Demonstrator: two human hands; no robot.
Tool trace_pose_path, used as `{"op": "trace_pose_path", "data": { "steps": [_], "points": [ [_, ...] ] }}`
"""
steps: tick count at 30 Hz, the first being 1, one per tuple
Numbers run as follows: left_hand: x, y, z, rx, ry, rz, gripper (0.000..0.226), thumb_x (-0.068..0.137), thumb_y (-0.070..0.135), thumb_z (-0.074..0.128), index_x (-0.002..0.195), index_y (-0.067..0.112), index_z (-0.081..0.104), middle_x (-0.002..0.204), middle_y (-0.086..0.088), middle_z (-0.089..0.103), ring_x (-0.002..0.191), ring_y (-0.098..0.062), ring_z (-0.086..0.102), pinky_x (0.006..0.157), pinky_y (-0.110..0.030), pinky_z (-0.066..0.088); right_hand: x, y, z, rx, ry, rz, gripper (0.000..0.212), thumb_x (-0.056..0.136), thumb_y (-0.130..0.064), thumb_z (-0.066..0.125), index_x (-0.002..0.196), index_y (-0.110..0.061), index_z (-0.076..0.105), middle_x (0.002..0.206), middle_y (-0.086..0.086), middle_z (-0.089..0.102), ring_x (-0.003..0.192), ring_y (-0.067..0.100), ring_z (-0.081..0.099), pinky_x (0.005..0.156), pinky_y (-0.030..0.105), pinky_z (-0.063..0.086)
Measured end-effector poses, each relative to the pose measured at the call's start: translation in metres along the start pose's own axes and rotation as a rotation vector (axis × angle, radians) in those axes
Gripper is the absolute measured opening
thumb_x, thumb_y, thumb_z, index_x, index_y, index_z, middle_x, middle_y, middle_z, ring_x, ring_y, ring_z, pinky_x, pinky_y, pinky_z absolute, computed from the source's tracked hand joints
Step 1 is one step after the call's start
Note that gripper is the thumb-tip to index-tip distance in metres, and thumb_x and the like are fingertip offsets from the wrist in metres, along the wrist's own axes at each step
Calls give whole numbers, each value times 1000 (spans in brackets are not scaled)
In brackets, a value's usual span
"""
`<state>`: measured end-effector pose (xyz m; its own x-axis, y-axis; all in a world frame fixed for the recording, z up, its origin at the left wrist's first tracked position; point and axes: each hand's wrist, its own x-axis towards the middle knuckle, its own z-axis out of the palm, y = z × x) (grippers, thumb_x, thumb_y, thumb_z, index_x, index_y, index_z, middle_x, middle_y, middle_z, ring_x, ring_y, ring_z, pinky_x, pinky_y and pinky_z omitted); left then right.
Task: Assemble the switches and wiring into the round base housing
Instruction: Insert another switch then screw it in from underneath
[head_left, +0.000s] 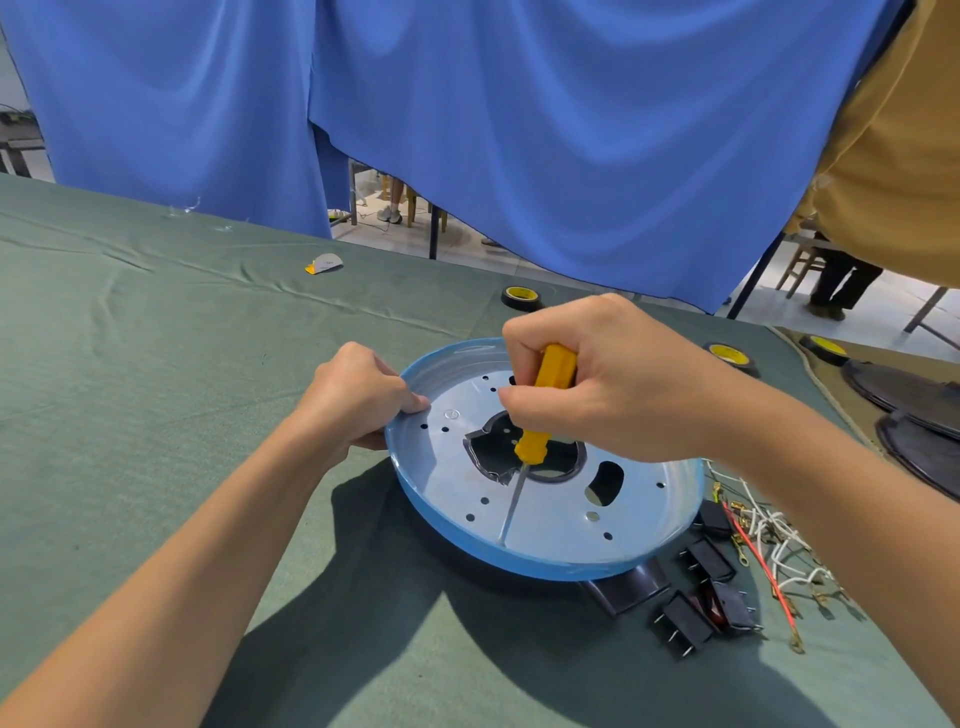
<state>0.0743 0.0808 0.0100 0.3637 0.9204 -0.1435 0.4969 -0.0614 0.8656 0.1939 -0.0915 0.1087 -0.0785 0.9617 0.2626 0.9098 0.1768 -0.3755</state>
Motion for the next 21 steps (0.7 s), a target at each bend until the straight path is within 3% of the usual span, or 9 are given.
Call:
{"op": "trace_pose_path", "data": {
  "steps": [3,8,11,13,15,17,19,21],
  "points": [
    [-2,0,0,-6,13,-2,12,76,15,82,75,8,73,69,-9,73,50,-16,69,41,-21,49,0,-1,-1,-8,-31,-5,32,86,-23,67,61,-26,46,56,-9,45,55,2,47,49,10,36],
    [-11,3,-2,117,-5,52,17,80,22,77,77,6,73,77,-10,72,70,-23,69,52,-29,52,2,-19,-5,-67,-174,-50,38,87,-31,68,58,-31,43,57,-18,53,57,-2,50,50,11,37],
    [-28,6,-12,379,180,337,27,87,35,70,103,13,74,102,-5,73,102,-24,66,85,-37,53,7,-22,9,-195,25,30,43,85,-26,63,51,-24,38,46,-4,37,49,11,41,45,21,26],
    [-54,9,-22,247,124,604,29,88,30,70,115,19,71,114,7,71,111,-12,64,96,-34,49,7,-23,19,-238,176,145,42,84,-26,59,51,-19,35,48,-2,30,48,16,30,46,29,21],
    [-84,7,-25,99,-181,749,24,84,23,68,108,24,74,106,17,73,106,1,64,93,-20,48,3,-23,24,-263,247,195,43,84,-28,57,51,-18,32,50,2,27,50,20,26,46,30,18],
    [-106,0,-17,32,-410,704,23,78,26,68,99,23,77,99,18,74,101,1,66,89,-16,47,-1,-23,23,-267,275,196,44,87,-31,56,51,-18,33,50,0,26,50,20,29,47,30,19],
    [-115,-6,-1,-31,-367,672,21,72,34,81,89,21,78,88,16,75,91,1,68,83,-18,48,-4,-24,23,-274,263,218,47,91,-42,53,55,-19,36,53,0,30,56,25,38,51,31,24],
    [-116,-7,15,-61,-146,691,11,68,30,85,75,27,78,73,18,73,74,4,67,69,-9,44,-6,-28,22,-292,206,235,50,91,-56,49,59,-21,36,58,1,34,61,27,40,52,32,26]
  ]
}}
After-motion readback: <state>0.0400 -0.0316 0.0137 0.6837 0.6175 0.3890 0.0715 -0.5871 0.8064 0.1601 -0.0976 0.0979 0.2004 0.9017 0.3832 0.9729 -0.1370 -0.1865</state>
